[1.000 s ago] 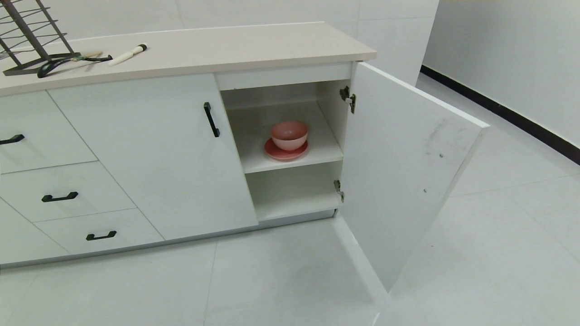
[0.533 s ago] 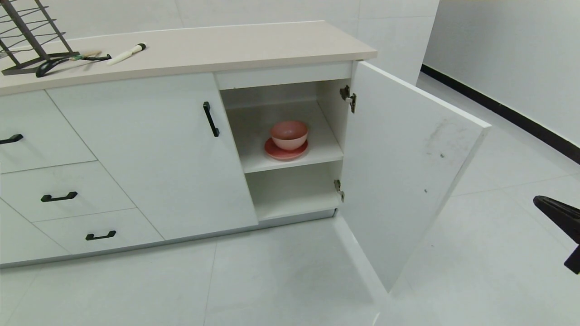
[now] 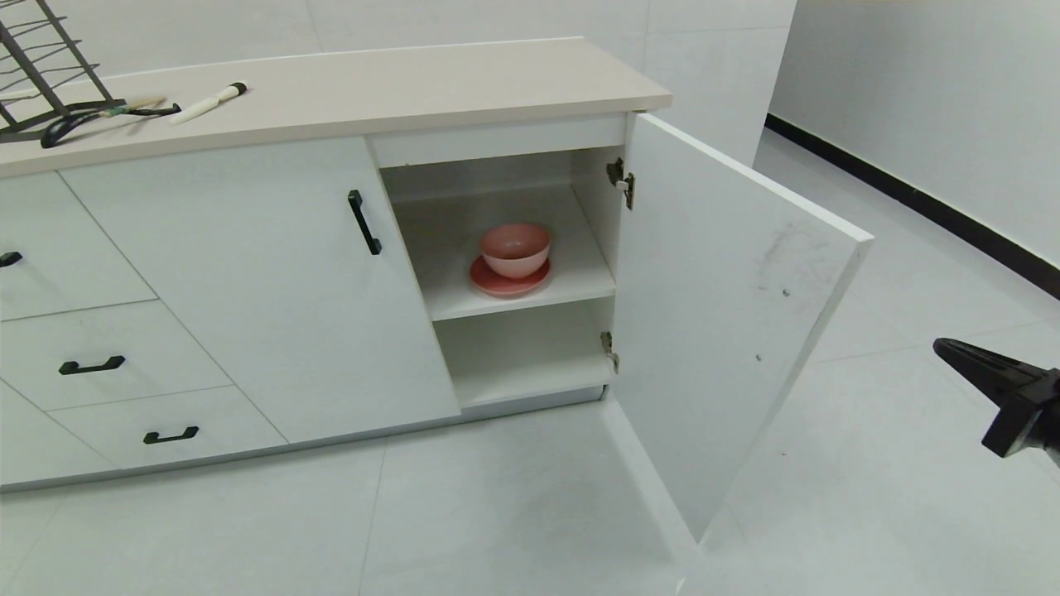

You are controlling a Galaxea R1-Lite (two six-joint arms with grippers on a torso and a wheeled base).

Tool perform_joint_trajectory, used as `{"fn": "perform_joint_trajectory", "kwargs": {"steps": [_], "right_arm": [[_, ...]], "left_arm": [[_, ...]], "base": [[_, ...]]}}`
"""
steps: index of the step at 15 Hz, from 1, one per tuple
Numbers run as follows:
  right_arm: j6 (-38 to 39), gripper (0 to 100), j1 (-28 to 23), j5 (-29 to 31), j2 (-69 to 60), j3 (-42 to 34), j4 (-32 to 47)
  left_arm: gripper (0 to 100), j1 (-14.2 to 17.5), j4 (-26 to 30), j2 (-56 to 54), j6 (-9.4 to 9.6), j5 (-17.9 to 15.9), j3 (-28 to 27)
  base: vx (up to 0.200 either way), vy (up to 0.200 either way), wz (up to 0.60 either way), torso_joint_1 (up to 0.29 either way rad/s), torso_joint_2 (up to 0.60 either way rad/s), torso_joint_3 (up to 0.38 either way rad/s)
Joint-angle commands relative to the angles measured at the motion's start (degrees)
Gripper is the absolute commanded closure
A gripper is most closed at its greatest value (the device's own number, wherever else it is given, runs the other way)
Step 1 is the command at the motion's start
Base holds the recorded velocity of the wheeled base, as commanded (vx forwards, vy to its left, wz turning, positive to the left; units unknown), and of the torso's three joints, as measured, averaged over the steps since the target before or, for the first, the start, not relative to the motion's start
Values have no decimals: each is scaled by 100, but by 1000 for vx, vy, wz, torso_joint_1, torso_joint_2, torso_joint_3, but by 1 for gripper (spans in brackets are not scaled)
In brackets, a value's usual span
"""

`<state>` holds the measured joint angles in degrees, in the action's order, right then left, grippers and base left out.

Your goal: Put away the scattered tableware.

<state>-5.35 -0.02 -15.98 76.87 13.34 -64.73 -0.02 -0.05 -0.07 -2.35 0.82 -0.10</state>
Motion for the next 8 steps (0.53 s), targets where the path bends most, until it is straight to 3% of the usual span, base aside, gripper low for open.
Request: {"fn": "perform_joint_trajectory", "kwargs": {"steps": [1, 2, 6, 8], "right_arm": [[-10, 100, 11, -72, 592, 442, -101], [-10, 100, 11, -81, 733, 582, -127], [-1, 100, 29, -81, 1374, 1127, -206], [-10, 100, 38, -151, 1480, 1259, -224]], "left_arm": [[0, -6, 5, 7, -2, 6, 1], [0, -6, 5, 7, -2, 6, 1], [0, -6, 5, 7, -2, 6, 1], [0, -6, 5, 7, 7, 6, 1]], "base": [[0, 0, 0, 0, 0, 0], [0, 0, 0, 0, 0, 0], [0, -200, 0, -1, 5, 4], [0, 0, 0, 0, 0, 0]]}}
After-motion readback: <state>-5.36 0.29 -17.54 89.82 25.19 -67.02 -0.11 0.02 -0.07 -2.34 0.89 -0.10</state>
